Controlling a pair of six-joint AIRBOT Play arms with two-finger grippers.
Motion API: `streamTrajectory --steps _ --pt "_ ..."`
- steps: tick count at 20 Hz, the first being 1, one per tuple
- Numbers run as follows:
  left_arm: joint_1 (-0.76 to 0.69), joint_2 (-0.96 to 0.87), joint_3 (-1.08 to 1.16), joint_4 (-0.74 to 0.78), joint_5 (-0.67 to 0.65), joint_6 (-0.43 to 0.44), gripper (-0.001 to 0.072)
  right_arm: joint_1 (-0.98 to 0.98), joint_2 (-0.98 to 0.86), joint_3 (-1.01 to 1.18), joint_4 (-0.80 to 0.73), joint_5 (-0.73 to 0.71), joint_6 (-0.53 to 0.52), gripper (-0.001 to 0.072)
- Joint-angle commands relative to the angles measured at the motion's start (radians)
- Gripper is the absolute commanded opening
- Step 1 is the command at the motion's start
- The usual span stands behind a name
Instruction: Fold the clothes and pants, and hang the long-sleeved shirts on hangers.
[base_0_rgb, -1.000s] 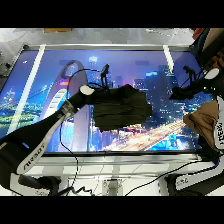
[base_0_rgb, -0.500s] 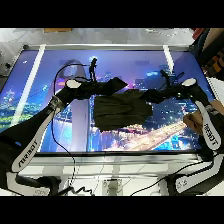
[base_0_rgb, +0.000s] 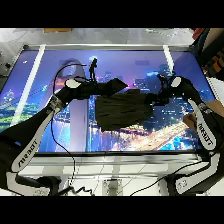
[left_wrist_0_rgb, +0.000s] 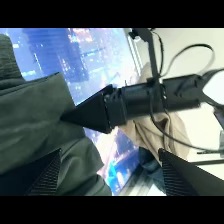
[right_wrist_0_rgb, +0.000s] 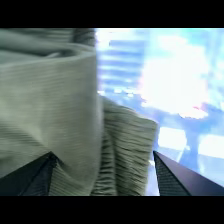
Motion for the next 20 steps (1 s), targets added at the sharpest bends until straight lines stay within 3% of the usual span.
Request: streamTrajectory --steps 1,6,10,12,14,16,18,19,20 --pt "0.0 0.001 0.001 0.0 -0.015 0.001 0.072 -0.06 -0.057 -0.006 0.197 0.095 -0.013 0.0649" --pt "0.002 0.001 0.001 0.002 -0.015 0.013 0.072 -0.023 -0.193 -0.009 0.392 0.13 -0.035 0.0709" --pt "0.004 0.001 0.001 0.085 -0.014 0.017 0.072 0.083 -0.216 -0.006 0.635 0.045 -0.234 0.0703" --pt "0.01 0.001 0.001 0.106 -0.013 0.058 0.0714 0.146 -0.216 -0.006 0.725 -0.027 -0.262 0.0686" --pt "0.039 0.003 0.002 0.107 -0.013 0.091 0.0713 0.225 -0.216 -0.006 0.774 -0.086 -0.263 0.0688" --pt "0.091 0.016 0.004 0.12 -0.014 0.091 0.0643 0.315 -0.216 -0.006 0.777 -0.13 -0.263 0.069" --pt "0.153 0.05 0.005 0.166 -0.014 0.091 0.0635 0.389 -0.216 -0.006 0.778 -0.192 -0.263 0.0684" --pt "0.185 0.071 0.005 0.195 -0.014 0.091 0.0635 0.423 -0.216 -0.006 0.779 -0.231 -0.263 0.0555" --pt "0.217 0.095 0.005 0.229 -0.014 0.091 0.0634 0.454 -0.216 -0.005 0.78 -0.268 -0.262 0.0273"
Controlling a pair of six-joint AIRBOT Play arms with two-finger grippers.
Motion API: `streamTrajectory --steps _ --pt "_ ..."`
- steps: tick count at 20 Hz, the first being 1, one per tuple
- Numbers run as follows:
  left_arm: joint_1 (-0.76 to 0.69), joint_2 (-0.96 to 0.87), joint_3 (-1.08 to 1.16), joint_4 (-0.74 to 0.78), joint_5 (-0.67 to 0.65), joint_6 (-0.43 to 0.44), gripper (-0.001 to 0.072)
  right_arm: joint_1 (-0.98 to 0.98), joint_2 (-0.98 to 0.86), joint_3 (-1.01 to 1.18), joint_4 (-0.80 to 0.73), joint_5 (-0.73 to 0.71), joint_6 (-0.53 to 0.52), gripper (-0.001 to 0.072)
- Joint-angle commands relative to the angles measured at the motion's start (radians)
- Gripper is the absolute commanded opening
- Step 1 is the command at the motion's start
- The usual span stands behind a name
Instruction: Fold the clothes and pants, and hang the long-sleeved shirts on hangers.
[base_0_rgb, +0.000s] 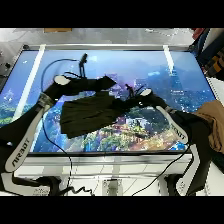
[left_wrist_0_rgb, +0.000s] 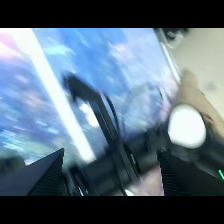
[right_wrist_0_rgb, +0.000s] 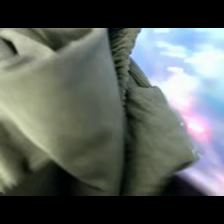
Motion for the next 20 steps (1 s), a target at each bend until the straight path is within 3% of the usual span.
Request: streamTrajectory --steps 1,5,9,13,17,20 --pt "0.106 0.069 0.001 0.103 0.001 0.008 0.0633 0.122 0.0 0.002 0.045 -0.144 -0.009 0.0016" --pt "0.2 0.162 0.001 0.177 0.0 0.008 0.0633 0.134 0.012 0.057 0.06 -0.146 -0.01 0.0021" --pt "0.25 0.27 0.001 0.263 -0.004 0.008 0.0633 -0.008 0.091 0.14 0.061 0.005 -0.011 0.002" --pt "0.259 0.387 0.001 0.341 -0.004 0.008 0.0633 -0.235 0.265 0.154 0.071 0.107 0.003 0.0019" --pt "0.26 0.484 0.001 0.364 -0.003 0.008 0.0634 -0.524 0.474 0.154 0.05 0.165 0.097 0.002" --pt "0.26 0.54 0.001 0.366 -0.003 0.008 0.0633 -0.764 0.614 0.154 -0.058 0.204 0.203 0.002"
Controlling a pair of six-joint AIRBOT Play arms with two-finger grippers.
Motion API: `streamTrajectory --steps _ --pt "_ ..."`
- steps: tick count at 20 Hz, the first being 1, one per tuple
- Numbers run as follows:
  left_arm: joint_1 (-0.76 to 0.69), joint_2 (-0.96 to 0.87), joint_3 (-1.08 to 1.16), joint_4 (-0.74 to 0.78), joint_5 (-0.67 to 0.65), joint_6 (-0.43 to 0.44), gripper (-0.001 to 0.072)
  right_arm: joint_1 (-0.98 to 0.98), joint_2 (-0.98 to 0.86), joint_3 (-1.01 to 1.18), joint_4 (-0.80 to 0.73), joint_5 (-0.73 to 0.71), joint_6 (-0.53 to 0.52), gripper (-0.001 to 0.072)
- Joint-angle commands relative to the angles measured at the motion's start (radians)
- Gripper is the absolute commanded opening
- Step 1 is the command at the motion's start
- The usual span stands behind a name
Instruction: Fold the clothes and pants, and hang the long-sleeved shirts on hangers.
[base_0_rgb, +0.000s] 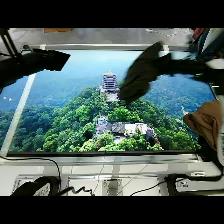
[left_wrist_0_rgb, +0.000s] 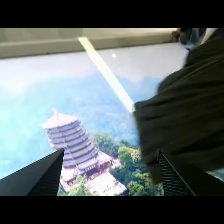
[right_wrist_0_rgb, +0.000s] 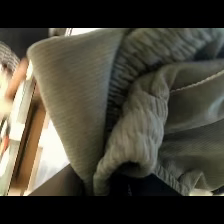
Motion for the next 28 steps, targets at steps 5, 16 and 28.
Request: streamTrajectory --steps 5,16,28 --pt "0.001 0.084 0.001 0.019 0.002 0.0 0.0634 -0.631 0.315 0.002 -0.42 0.154 0.283 0.002" --pt "0.001 0.084 0.0 0.018 0.002 0.0 0.0634 -1.091 0.357 -0.024 -1.076 0.421 0.371 0.0259" --pt "0.001 0.084 0.0 0.018 0.002 0.0 0.0634 -0.96 0.355 -0.053 -0.823 0.377 0.288 0.0022"
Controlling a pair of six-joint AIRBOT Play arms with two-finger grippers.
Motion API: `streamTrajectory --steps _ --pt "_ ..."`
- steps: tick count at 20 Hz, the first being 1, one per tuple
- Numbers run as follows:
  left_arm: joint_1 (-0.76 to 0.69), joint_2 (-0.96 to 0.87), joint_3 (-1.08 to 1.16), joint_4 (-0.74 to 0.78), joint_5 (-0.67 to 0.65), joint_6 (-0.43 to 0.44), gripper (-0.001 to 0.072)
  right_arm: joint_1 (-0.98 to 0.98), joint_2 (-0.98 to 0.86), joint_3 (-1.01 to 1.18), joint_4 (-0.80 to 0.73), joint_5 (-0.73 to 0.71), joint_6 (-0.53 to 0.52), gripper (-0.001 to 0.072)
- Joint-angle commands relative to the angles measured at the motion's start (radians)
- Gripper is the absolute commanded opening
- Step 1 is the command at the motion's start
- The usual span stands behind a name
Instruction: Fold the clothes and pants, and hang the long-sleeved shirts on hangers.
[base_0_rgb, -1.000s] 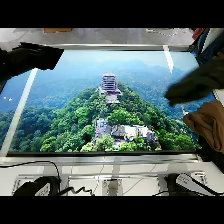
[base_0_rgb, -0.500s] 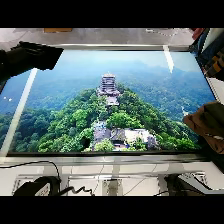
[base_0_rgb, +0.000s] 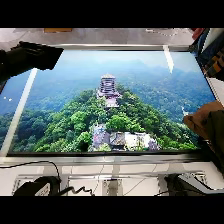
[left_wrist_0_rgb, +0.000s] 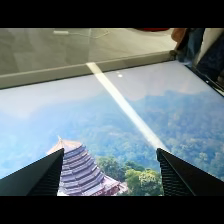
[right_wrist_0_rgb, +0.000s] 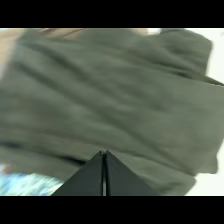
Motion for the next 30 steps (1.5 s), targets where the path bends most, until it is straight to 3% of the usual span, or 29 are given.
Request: streamTrajectory --steps 1,8,12,30 --pt "0.001 0.001 0.0 0.0 0.0 0.0 0.0634 0.157 0.0 -0.021 0.105 -0.003 -0.072 0.0022" --pt "0.001 0.001 0.0 0.0 0.0 0.0 0.0634 0.808 0.0 -0.029 0.015 -0.16 -0.188 0.0022" --pt "0.001 0.001 0.0 0.0 0.0 0.0 0.0634 1.006 0.0 -0.029 -0.006 -0.219 -0.188 0.0022" --pt "0.001 0.001 0.0 0.0 0.0 0.0 0.0634 1.06 0.0 -0.029 0.001 -0.219 -0.188 0.0023"
